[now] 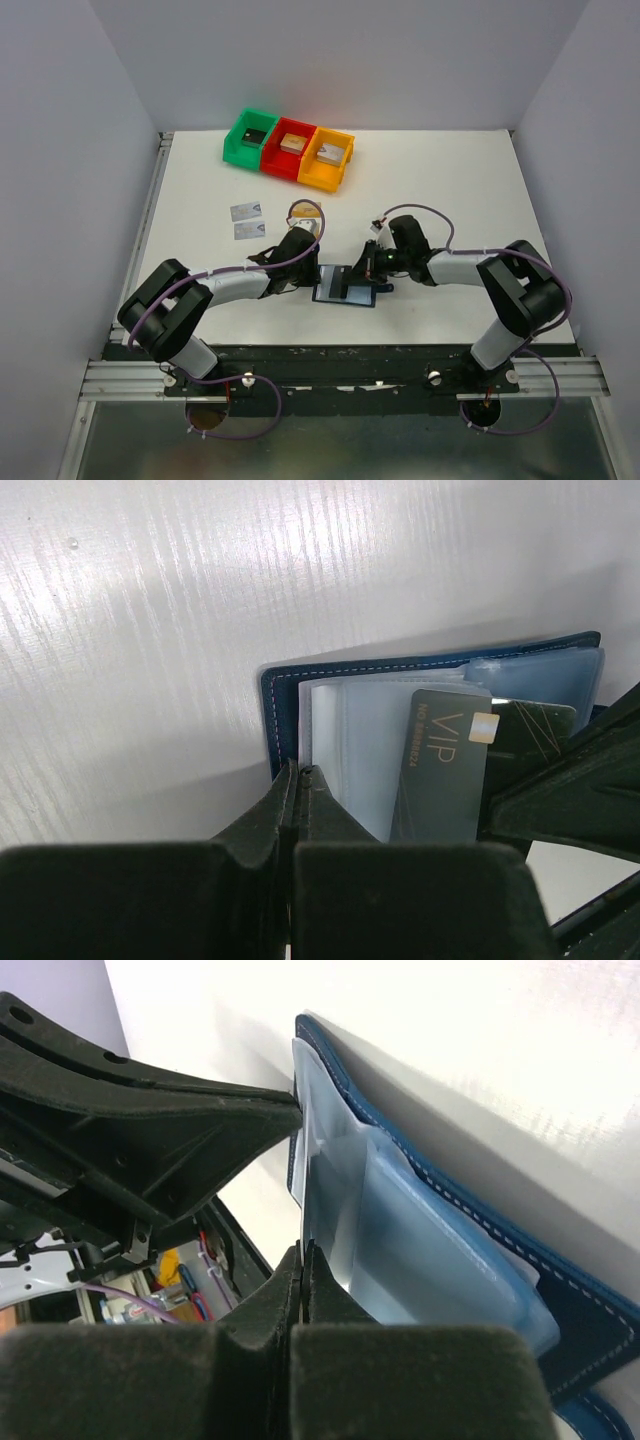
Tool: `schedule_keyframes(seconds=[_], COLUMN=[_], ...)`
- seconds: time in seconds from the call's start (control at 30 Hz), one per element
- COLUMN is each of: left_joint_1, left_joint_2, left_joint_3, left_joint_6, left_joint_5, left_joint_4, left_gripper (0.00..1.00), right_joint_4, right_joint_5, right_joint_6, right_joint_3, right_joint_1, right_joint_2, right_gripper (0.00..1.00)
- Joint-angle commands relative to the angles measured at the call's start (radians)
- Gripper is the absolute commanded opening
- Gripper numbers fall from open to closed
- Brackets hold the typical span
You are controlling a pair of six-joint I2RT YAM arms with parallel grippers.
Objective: Take the credit cards out of the card holder
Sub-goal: Remove the credit card from the card holder, then place the credit card at the center of the board.
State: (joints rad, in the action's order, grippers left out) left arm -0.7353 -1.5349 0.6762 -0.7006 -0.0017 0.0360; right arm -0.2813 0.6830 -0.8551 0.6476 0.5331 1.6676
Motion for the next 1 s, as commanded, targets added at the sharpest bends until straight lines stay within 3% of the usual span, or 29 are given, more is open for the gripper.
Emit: schedule_keyframes(seconds=[0.0,0.4,0.5,0.57,0.63,0.7,0.77,0.8,0.83,0.97], left_joint_1=[-0.009,-0.024,-0.024,-0.026,-0.029,-0.027,-0.027,-0.027,-0.027,-0.021], left_joint_2=[-0.018,0.028,0.062,0.108,0.160,0.215,0.271,0.297,0.333,0.436], left_joint_3=[-0.024,-0.003,0.016,0.035,0.055,0.072,0.071,0.060,0.036,-0.094], left_joint_6=[0.006,0.052,0.072,0.085,0.089,0.079,0.060,0.047,0.030,-0.049], left_joint_5=[0.003,-0.006,0.026,0.054,0.063,0.065,0.065,0.065,0.081,0.129], left_joint_4=[-0.067,-0.047,-0.041,-0.041,-0.042,-0.041,-0.001,0.027,0.075,0.341], left_gripper=[0.00,0.00,0.02,0.22,0.50,0.67,0.77,0.88,0.92,0.93], right_joint_4=[0.100,0.536,0.576,0.590,0.593,0.556,0.483,0.426,0.365,-0.008], right_joint_5=[-0.063,-0.298,-0.345,-0.364,-0.381,-0.384,-0.390,-0.382,-0.379,-0.343], right_joint_6=[0.056,0.255,0.283,0.289,0.294,0.281,0.248,0.232,0.203,0.070], right_joint_3=[-0.014,0.101,0.115,0.122,0.126,0.106,0.063,0.037,0.000,-0.152], right_joint_1=[-0.022,-0.033,-0.033,-0.033,-0.033,-0.033,-0.033,-0.033,-0.033,-0.033], right_joint_2=[-0.057,-0.265,-0.348,-0.400,-0.446,-0.500,-0.563,-0.598,-0.629,-0.739], right_gripper=[0.00,0.00,0.00,0.00,0.00,0.00,0.00,0.00,0.00,0.00])
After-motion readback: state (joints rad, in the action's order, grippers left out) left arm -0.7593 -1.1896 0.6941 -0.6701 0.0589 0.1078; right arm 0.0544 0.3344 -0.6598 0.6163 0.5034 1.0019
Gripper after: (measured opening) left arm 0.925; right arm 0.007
